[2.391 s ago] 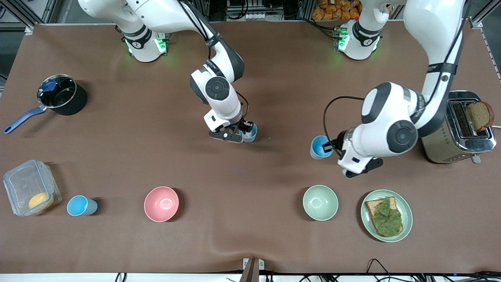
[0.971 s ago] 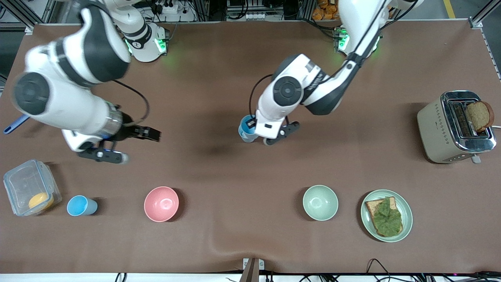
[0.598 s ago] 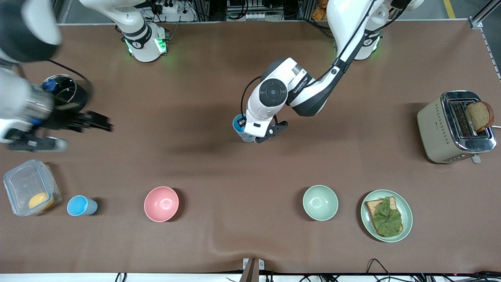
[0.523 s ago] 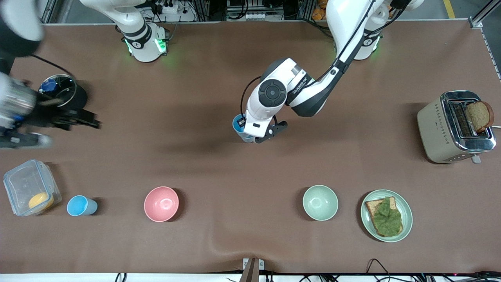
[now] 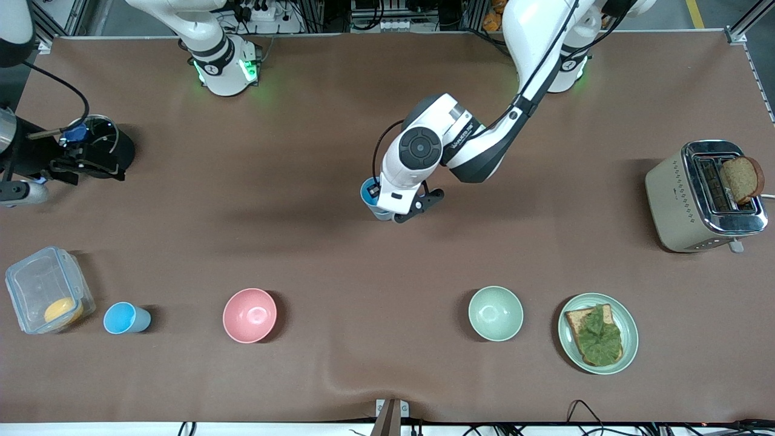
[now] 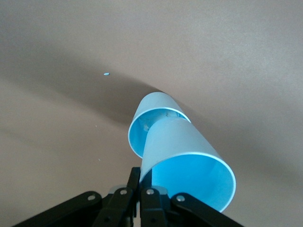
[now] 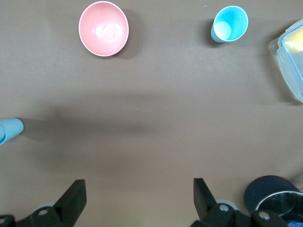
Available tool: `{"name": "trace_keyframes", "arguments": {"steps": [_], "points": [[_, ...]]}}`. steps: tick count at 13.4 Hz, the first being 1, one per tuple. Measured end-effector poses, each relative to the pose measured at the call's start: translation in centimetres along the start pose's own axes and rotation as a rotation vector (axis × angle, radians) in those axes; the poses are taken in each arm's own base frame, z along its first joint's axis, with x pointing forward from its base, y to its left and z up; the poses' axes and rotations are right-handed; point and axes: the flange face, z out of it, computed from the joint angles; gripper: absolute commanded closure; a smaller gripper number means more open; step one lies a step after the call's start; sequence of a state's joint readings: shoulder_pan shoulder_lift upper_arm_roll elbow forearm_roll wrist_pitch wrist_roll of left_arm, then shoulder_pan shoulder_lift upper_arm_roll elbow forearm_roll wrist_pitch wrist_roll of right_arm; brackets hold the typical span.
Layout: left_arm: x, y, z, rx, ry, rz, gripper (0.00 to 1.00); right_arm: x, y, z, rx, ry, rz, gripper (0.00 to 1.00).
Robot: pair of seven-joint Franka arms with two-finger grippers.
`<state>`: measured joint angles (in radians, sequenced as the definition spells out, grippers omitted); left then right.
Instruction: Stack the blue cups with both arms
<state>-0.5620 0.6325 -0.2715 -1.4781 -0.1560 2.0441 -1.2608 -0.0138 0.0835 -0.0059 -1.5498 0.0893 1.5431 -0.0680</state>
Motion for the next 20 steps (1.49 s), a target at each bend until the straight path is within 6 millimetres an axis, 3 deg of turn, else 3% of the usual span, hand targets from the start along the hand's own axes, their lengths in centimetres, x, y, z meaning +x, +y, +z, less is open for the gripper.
{"name": "trace_keyframes", "arguments": {"steps": [7, 8, 9, 10, 14, 16, 20], "points": [[-0.4, -0.2, 0.9, 0.023, -0.007, -0.009, 0.98, -0.1, -0.3, -0.5, -0.056, 0.012, -0.013, 0.00], [-0.4, -0.3, 1.1, 0.027, -0.008, -0.013, 0.63, -0.2, -0.3, -0.9, -0.071, 0.018, -0.015, 0.00], [-0.2, -0.4, 1.3, 0.031, -0.008, -0.017, 0.13, -0.3, -0.3, -1.3, -0.081, 0.025, -0.017, 0.00], [0.3, -0.5, 1.5, 0.034, -0.007, -0.023, 0.00, -0.5, -0.2, -1.8, -0.093, 0.030, -0.017, 0.00], [1.9, -0.7, 0.3, 0.027, 0.036, -0.026, 0.00, -1.0, 0.0, -2.8, -0.128, 0.023, -0.015, 0.00], [3.3, -1.1, -3.3, 0.017, 0.109, -0.013, 0.00, -1.0, -0.2, -2.9, -0.131, 0.024, -0.019, 0.00], [6.4, -5.0, -15.4, 0.033, 0.335, -0.020, 0.00, -1.0, -0.8, -3.2, -0.132, 0.030, -0.030, 0.00]]}}
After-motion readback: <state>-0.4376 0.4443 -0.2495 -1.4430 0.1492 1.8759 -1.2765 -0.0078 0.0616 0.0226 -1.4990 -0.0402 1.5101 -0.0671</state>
